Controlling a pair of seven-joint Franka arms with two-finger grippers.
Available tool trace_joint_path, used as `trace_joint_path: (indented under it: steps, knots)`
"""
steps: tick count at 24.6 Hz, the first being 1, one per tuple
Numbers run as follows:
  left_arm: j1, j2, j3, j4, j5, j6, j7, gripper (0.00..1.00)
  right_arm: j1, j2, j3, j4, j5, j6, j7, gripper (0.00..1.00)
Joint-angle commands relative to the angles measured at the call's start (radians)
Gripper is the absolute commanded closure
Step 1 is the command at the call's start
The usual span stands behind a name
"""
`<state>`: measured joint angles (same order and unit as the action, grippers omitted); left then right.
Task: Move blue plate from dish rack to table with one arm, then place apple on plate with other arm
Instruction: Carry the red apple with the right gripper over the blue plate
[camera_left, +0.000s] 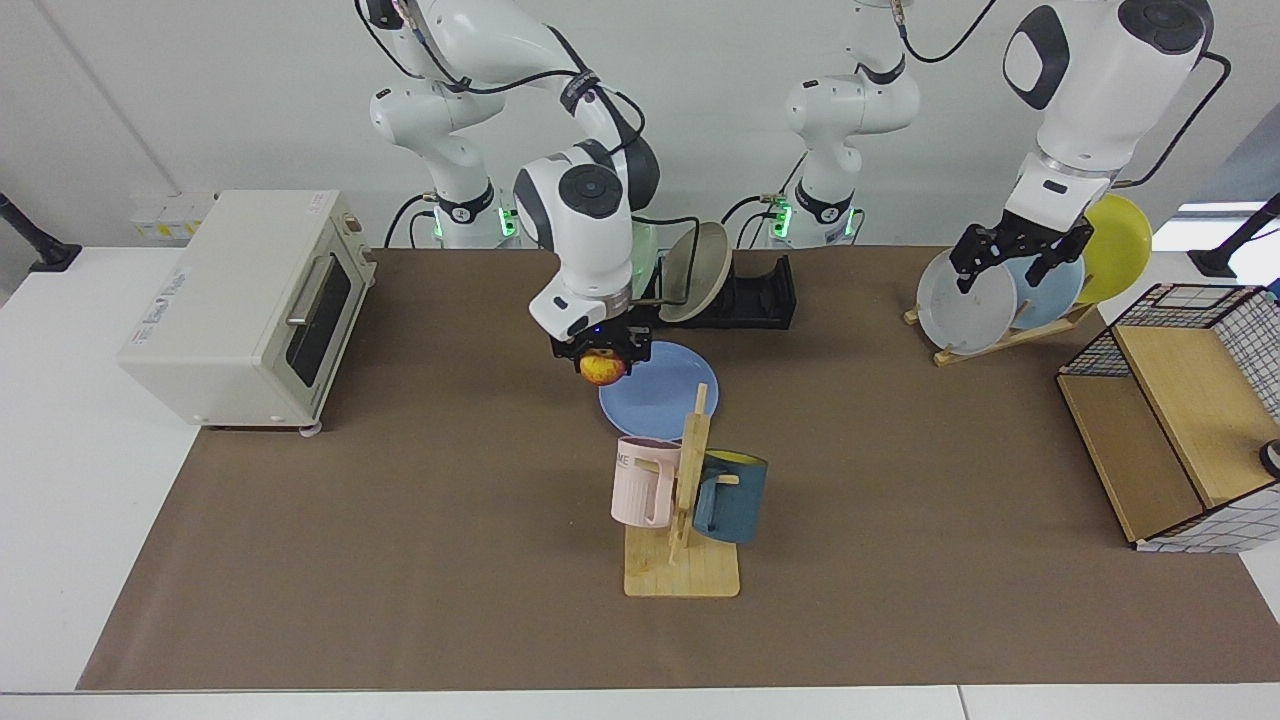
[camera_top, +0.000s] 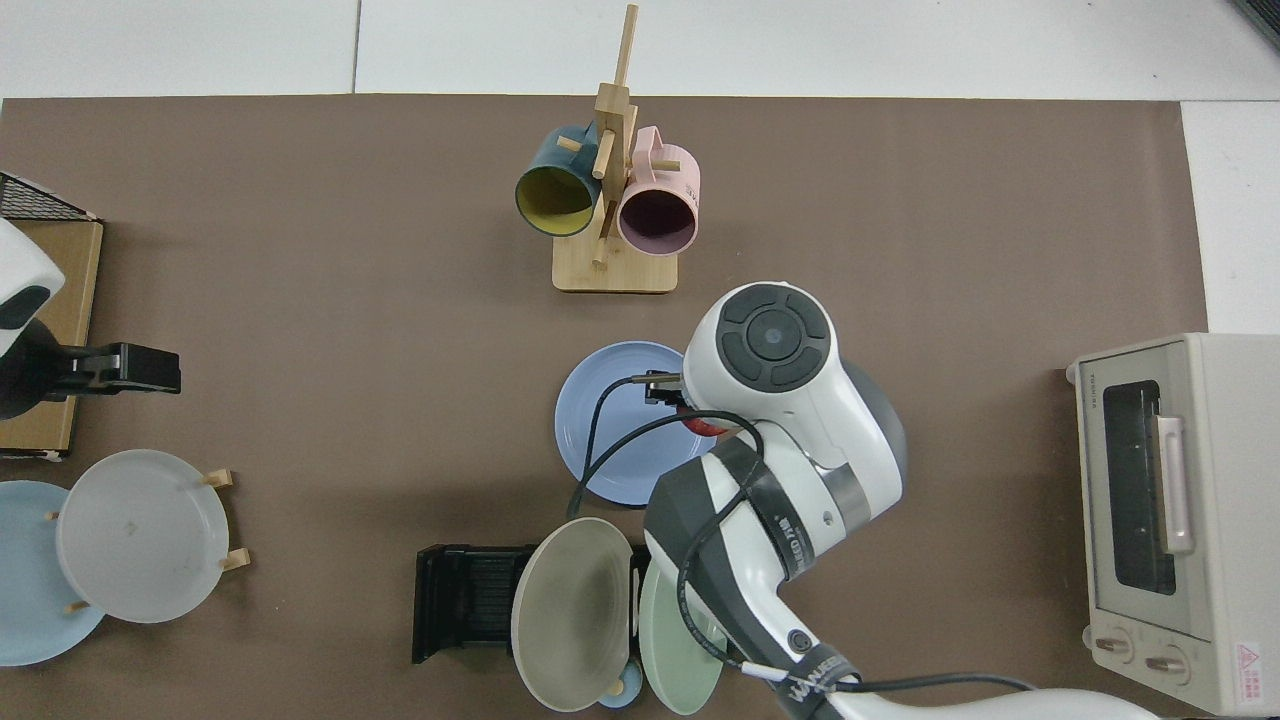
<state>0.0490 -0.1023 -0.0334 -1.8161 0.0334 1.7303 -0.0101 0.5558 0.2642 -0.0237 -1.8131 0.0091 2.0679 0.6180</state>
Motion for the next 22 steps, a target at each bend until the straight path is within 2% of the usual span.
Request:
trace_joint_path:
  steps: [1, 11, 22]
  knots:
    - [-0.009, 0.001, 0.012, 0.004, -0.032, -0.002, 0.002, 0.0, 0.052, 0.043, -0.005, 0.026, -0.003, 0.009, 0.11, 1.0]
    - [-0.014, 0.001, 0.009, 0.003, -0.032, -0.002, 0.001, 0.0, 0.09, 0.104, -0.004, 0.026, 0.014, 0.13, 0.178, 1.0]
    - [-0.015, 0.001, 0.007, 0.003, -0.032, -0.002, -0.002, 0.0, 0.108, 0.162, -0.002, 0.018, 0.014, 0.175, 0.19, 1.0]
